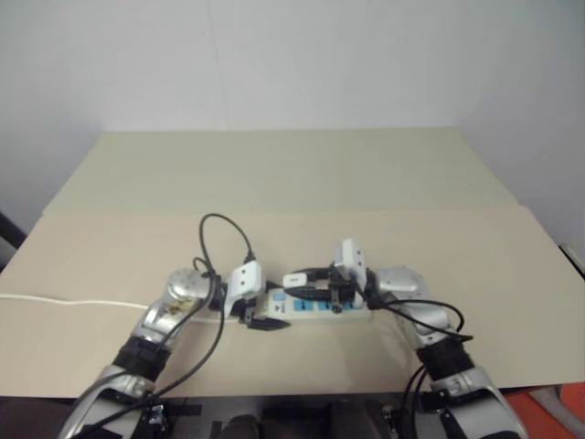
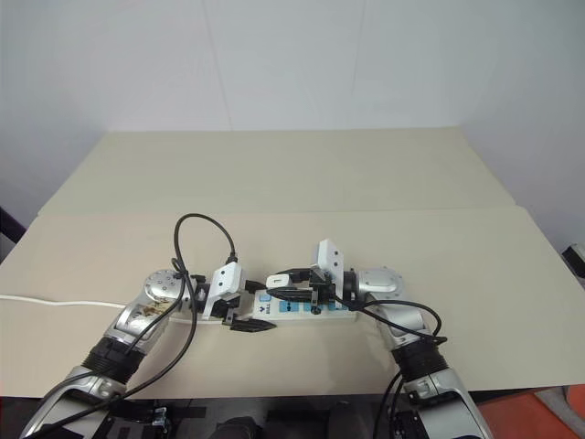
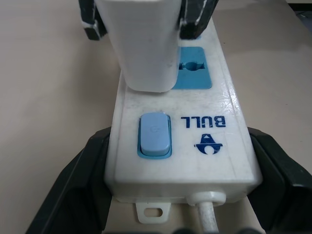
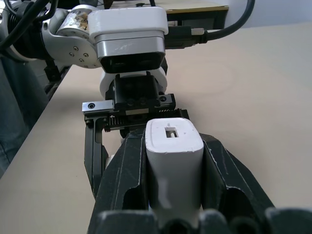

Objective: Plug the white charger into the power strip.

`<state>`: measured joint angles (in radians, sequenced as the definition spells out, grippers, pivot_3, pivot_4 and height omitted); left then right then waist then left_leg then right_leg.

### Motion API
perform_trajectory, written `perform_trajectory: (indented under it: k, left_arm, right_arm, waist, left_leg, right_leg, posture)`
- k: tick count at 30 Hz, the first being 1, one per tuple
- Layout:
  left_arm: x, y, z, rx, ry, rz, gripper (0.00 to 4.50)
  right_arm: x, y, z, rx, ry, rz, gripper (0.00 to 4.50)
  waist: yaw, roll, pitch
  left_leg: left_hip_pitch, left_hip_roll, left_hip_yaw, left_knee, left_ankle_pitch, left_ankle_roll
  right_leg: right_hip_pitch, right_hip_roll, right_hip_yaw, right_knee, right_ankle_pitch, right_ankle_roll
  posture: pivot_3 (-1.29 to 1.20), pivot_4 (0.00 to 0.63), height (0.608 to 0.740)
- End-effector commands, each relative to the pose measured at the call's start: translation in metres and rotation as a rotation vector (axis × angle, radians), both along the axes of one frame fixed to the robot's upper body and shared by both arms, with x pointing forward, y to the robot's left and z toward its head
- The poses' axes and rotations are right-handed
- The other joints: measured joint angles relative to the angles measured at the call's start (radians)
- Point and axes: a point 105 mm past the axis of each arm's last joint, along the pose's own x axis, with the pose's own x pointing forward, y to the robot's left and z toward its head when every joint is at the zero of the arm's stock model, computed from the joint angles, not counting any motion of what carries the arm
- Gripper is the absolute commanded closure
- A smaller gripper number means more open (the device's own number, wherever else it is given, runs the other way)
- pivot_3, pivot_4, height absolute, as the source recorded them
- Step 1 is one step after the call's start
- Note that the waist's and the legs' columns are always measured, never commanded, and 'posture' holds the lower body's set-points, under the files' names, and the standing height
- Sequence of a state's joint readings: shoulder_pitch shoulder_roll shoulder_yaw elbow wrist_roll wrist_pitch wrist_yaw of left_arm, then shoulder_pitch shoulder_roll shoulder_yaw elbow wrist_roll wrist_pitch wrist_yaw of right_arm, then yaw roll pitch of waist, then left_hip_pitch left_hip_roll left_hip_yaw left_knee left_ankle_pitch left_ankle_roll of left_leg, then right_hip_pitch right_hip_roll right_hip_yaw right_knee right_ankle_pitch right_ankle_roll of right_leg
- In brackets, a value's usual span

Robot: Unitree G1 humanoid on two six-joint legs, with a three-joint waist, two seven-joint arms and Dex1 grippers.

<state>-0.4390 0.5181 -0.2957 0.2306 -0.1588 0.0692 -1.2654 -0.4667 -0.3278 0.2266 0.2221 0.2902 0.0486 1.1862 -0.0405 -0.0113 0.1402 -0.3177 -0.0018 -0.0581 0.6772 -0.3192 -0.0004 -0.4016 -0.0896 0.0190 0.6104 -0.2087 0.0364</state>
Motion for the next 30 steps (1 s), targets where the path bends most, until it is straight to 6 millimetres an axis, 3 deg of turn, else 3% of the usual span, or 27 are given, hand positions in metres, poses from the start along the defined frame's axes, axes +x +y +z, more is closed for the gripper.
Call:
perform_trajectory:
  k: [1,10,21,25,30]
  left_arm:
    - [-0.006,0.017,-0.017,0.094,0.059,0.006,1.21]
    - [-0.004,0.021,-0.019,0.092,0.060,0.036,1.21]
    - [0.000,0.025,-0.018,0.093,0.052,0.058,1.21]
    - [0.002,0.026,-0.017,0.081,0.052,0.076,1.21]
    - [0.003,0.029,-0.016,0.071,0.060,0.085,1.21]
  right_arm:
    - [0.008,-0.033,-0.032,-0.129,0.078,-0.097,3.37]
    - [0.015,-0.062,-0.054,-0.226,0.135,-0.169,3.37]
    - [0.015,-0.082,-0.065,-0.299,0.195,-0.181,3.37]
    - [0.016,-0.084,-0.065,-0.305,0.192,-0.182,3.37]
    - [0.016,-0.069,-0.055,-0.261,0.172,-0.144,3.37]
  waist:
    - [0.001,0.000,0.000]
    - [0.002,-0.005,-0.004]
    - [0.002,-0.006,-0.005]
    - [0.002,-0.007,-0.005]
    - [0.002,-0.007,-0.005]
  left_leg:
    - [0.000,0.000,0.000,0.000,0.000,0.000]
    - [0.002,0.000,0.000,0.000,0.000,0.000]
    - [0.012,0.000,0.000,-0.001,-0.002,0.002]
    - [0.013,0.000,0.000,-0.001,-0.002,0.002]
    - [0.013,0.000,0.000,-0.001,-0.002,0.003]
  right_leg:
    - [0.000,0.000,0.000,0.000,0.000,0.000]
    - [0.002,0.000,0.000,0.000,0.000,0.000]
    - [0.013,0.000,0.000,-0.001,-0.002,0.000]
    - [0.013,-0.001,0.000,-0.001,-0.002,0.000]
    - [0.013,-0.001,0.000,-0.001,-0.002,0.000]
  posture:
    - [0.00,0.150,0.740]
    - [0.00,0.150,0.740]
    - [0.00,0.150,0.740]
    - [0.00,0.150,0.740]
    - [0.00,0.150,0.740]
